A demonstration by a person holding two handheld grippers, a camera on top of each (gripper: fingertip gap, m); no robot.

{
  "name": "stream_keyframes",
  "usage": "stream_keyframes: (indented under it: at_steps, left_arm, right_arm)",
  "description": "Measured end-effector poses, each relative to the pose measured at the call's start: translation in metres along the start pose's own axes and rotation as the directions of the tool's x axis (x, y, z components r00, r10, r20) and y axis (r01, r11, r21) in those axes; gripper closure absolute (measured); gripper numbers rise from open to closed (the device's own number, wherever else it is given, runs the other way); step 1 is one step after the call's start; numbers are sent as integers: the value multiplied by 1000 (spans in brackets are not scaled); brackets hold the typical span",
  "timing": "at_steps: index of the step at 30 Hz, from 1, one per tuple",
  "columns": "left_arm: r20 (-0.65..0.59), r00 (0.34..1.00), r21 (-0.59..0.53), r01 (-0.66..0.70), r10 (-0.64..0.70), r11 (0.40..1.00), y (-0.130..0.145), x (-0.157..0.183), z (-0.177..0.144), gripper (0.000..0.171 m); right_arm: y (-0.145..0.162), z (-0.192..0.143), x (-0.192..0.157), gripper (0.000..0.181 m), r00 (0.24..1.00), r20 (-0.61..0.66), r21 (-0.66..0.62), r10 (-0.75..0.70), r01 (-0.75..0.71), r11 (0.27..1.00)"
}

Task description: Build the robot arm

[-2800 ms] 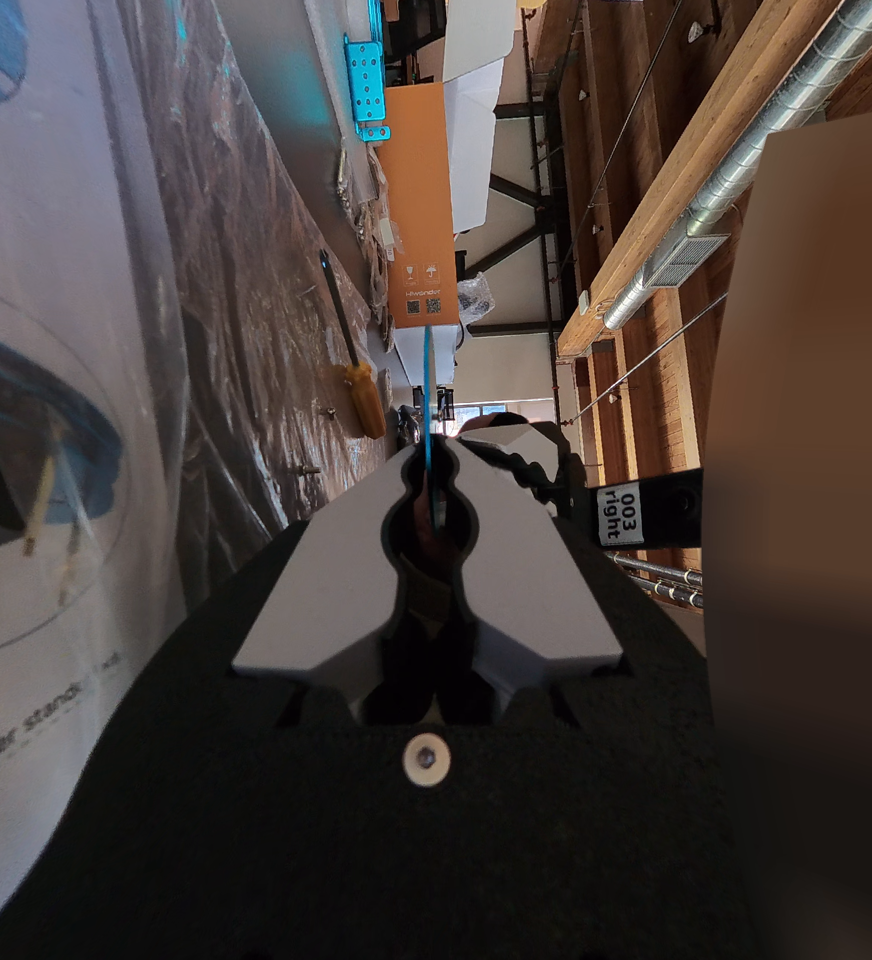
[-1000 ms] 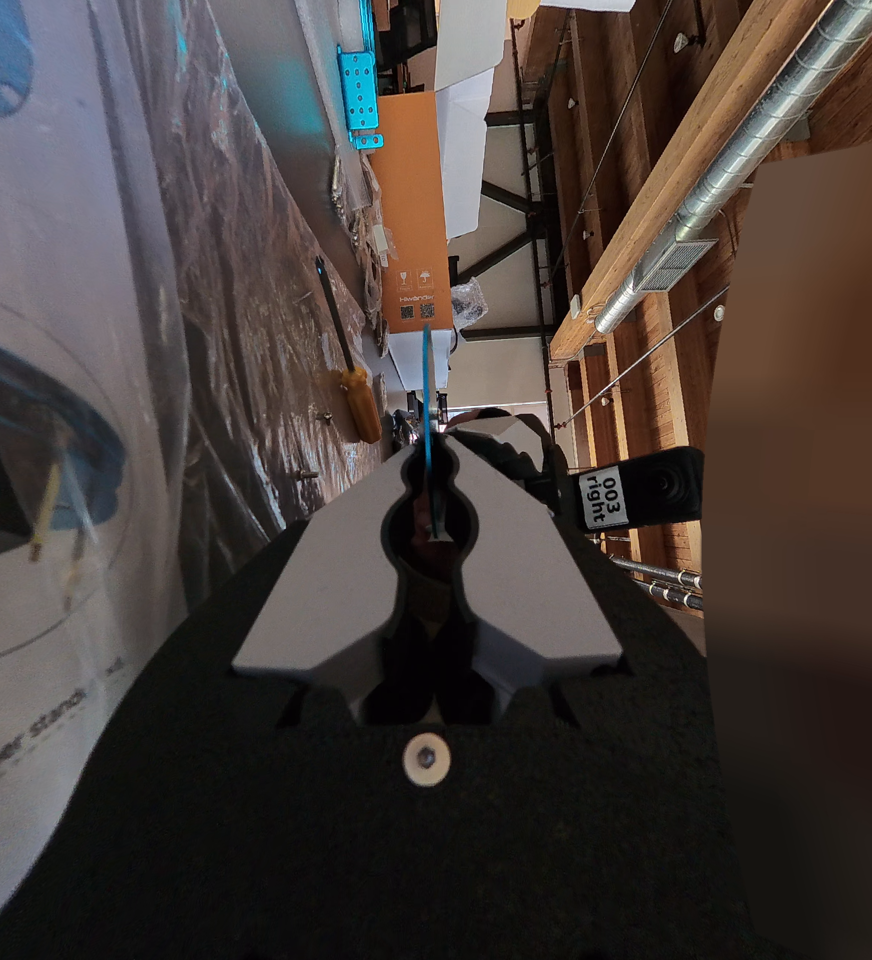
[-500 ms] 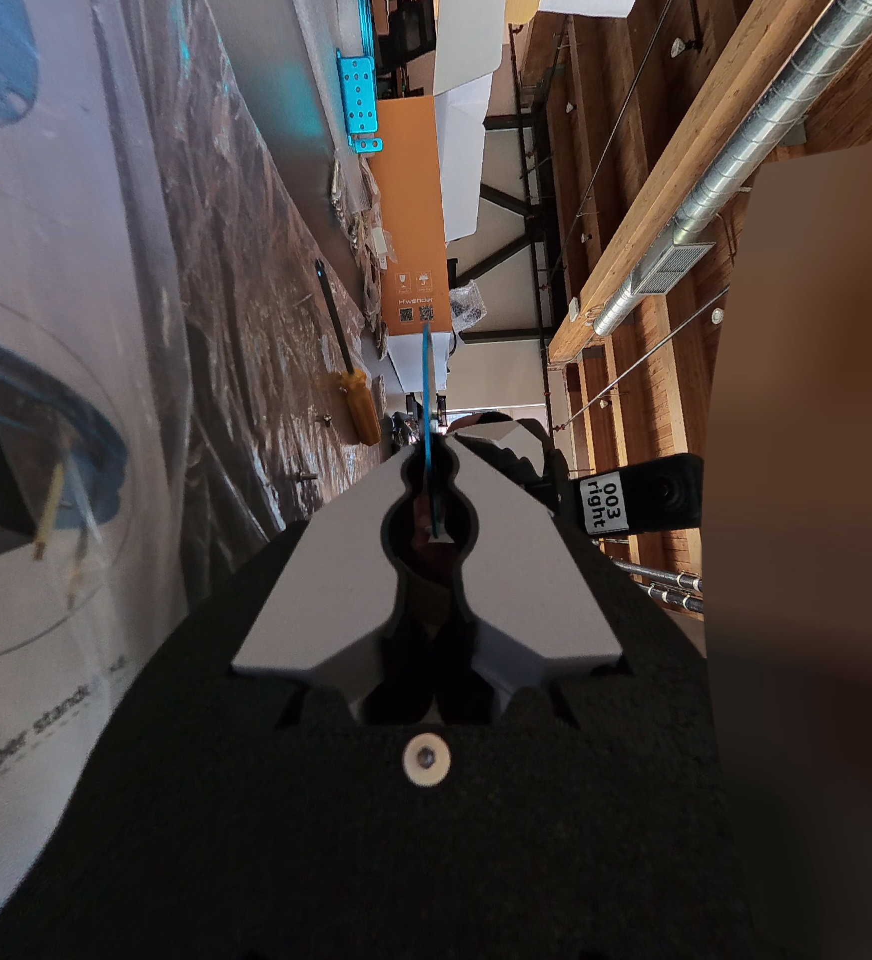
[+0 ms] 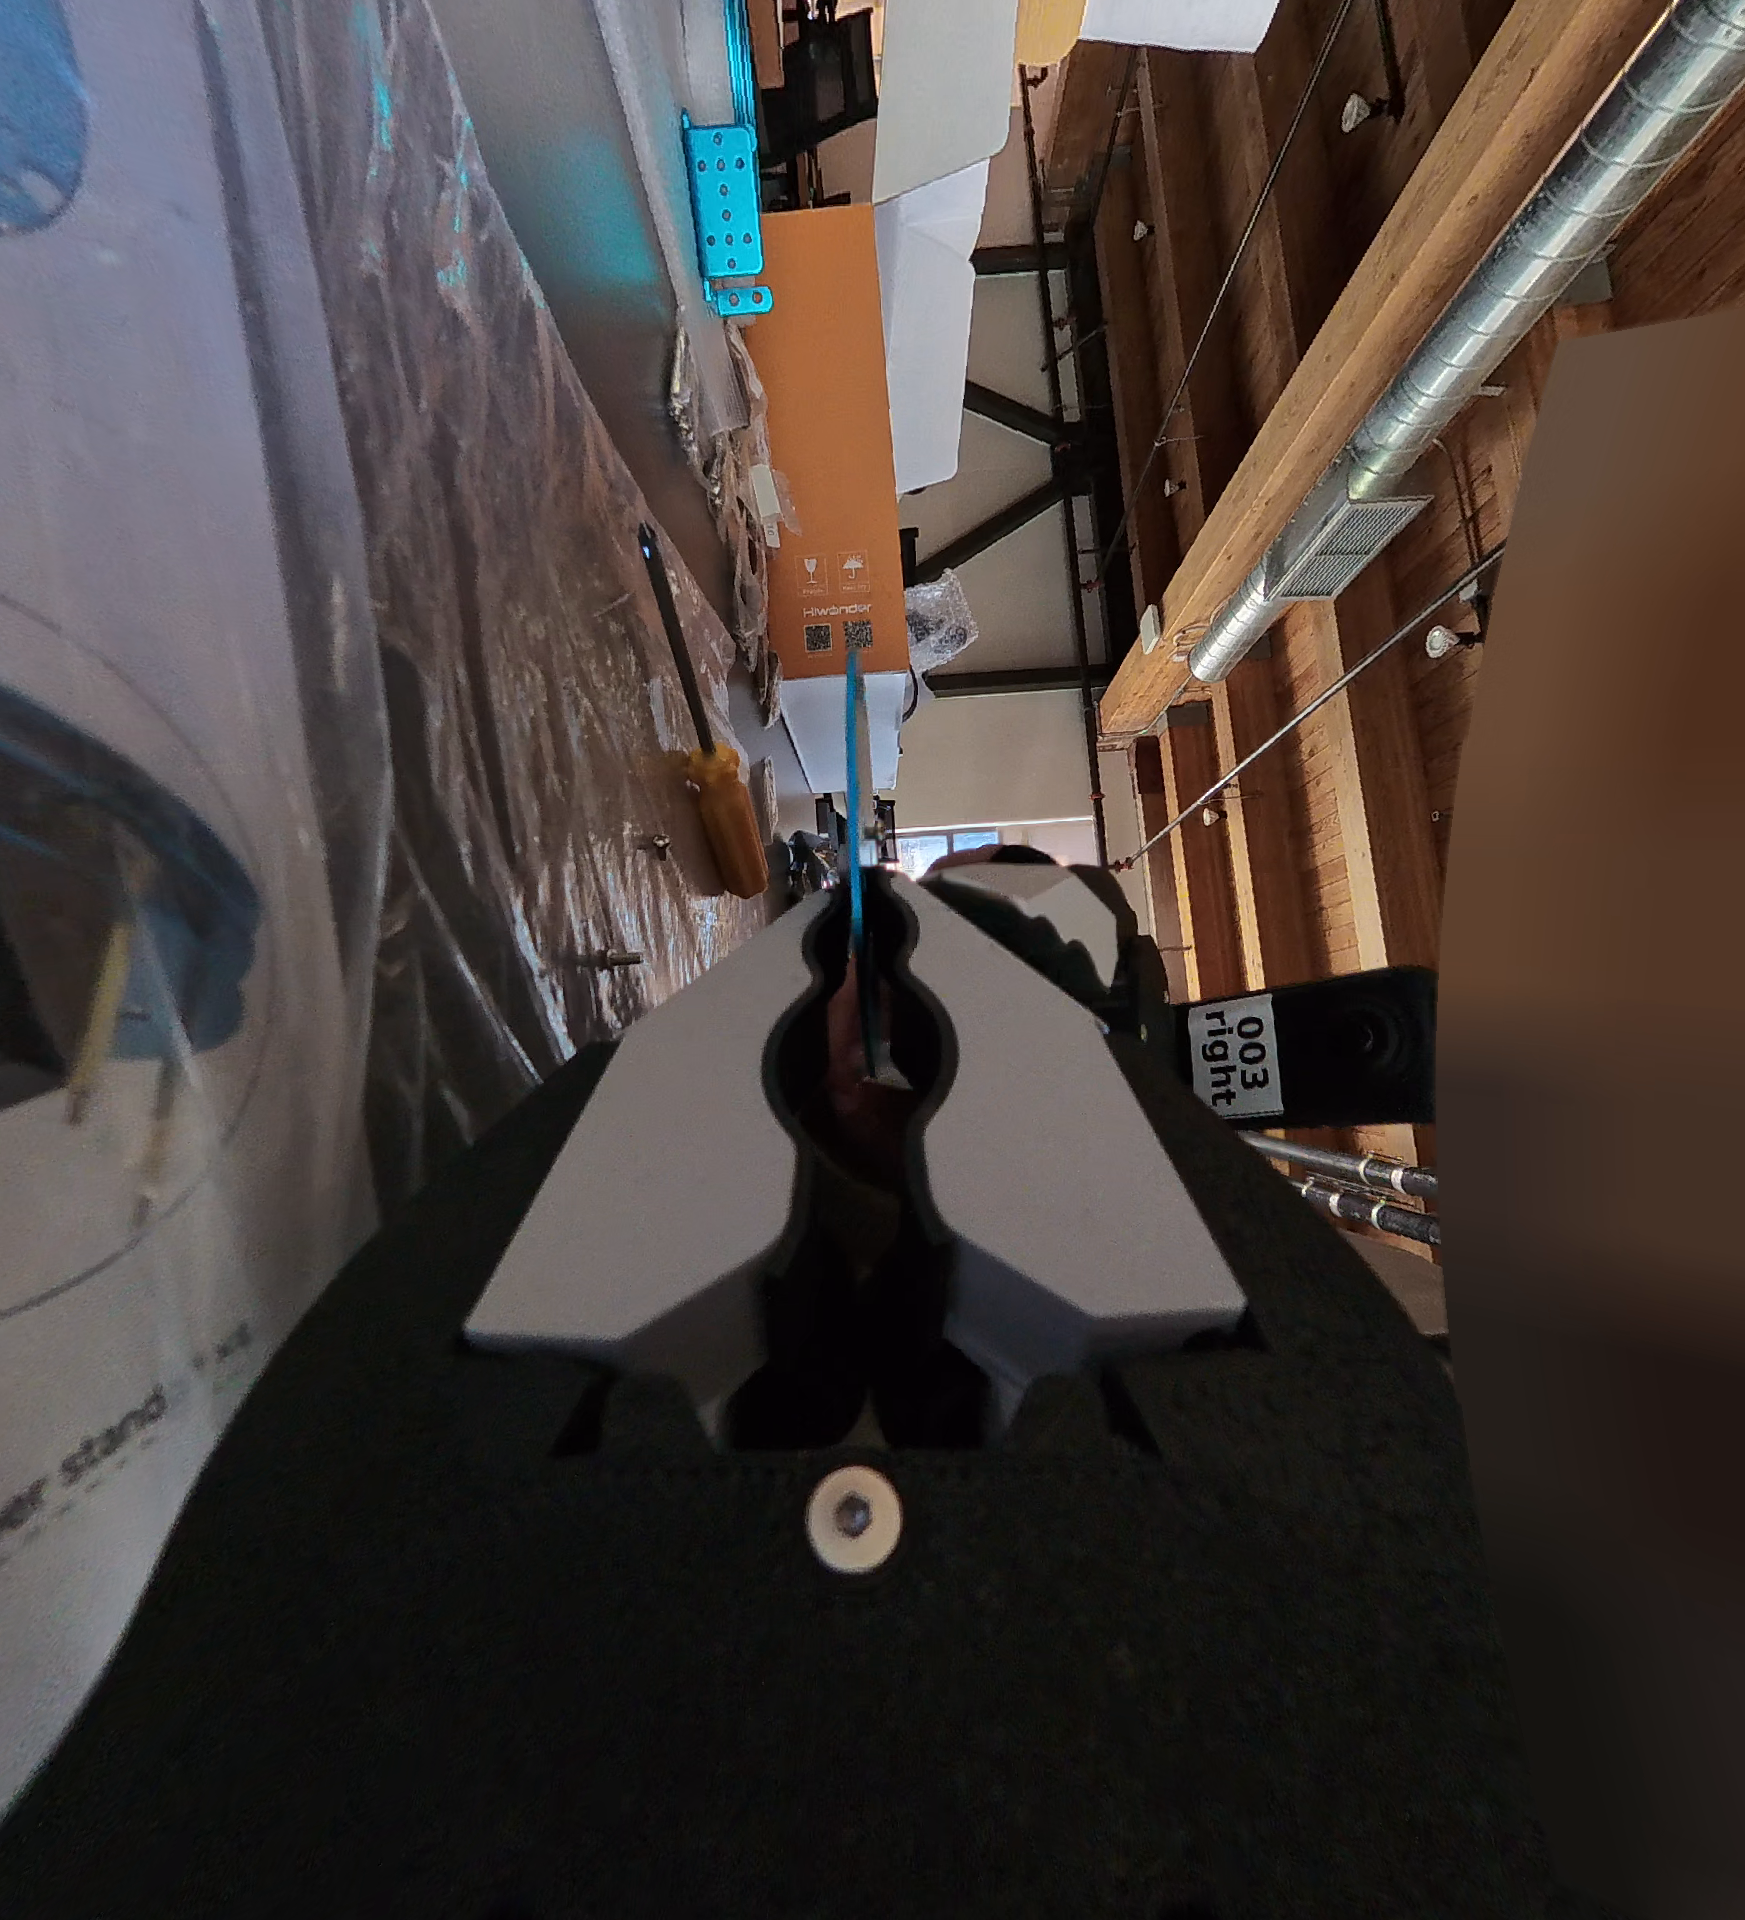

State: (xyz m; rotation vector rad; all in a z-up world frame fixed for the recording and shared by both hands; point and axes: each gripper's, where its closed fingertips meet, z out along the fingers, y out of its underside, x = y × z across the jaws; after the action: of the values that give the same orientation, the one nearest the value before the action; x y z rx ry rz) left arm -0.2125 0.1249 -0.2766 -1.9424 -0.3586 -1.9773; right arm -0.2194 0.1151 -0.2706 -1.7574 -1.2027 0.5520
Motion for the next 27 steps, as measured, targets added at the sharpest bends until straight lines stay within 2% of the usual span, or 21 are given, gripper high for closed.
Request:
stream_keyframes:
  at_steps: [2,4,6,7,9,11,12,13,16,18,24,27]
  left_arm:
    - [-5,1000,5,1,-1,1000,-1,1,-2,168]
    - [-15,1000,5,-3,3,1000,-2,4,-3,167]
    - [-17,1000,12,-11,12,1000,-2,5,-5,168]
    - [-22,1000,10,-13,14,1000,-2,7,-5,168]
    - [-23,1000,13,-16,17,1000,-2,8,-7,168]
    - [-33,999,8,-17,17,1000,-1,11,-7,168]
    - [-36,999,9,-16,16,1000,0,12,-7,168]
    - [-38,999,10,-18,18,1000,0,13,-7,168]
    - [-39,999,3,-24,24,1000,0,14,-7,168]
    - [-37,999,4,-22,22,1000,1,15,-6,168]
    - [-14,999,-2,-51,51,999,1,14,-3,168]
    - [-10,998,-3,-56,56,998,1,15,-3,168]
  right_arm:
    - [-3,-8,17,170,997,-67,28,30,-28,999]
    - [-5,-18,39,168,984,-108,81,138,-130,988]
    - [1,-19,44,165,933,9,91,359,-358,929]
    - [3,-17,40,161,867,121,70,483,-493,867]
    - [3,-13,26,150,664,345,-29,664,-699,715]
    - [-1,-13,16,150,471,483,-110,738,-804,584]
    - [-3,-13,15,154,405,513,-132,756,-834,536]
    - [-2,-12,14,161,374,522,-144,766,-847,511]
    - [1,-10,9,174,332,531,-187,780,-851,490]
    - [-1,-10,3,176,301,548,-209,780,-854,476]
    - [-1,-12,2,181,155,576,-268,803,-892,364]
    - [-1,-11,-4,181,92,586,-315,805,-890,331]
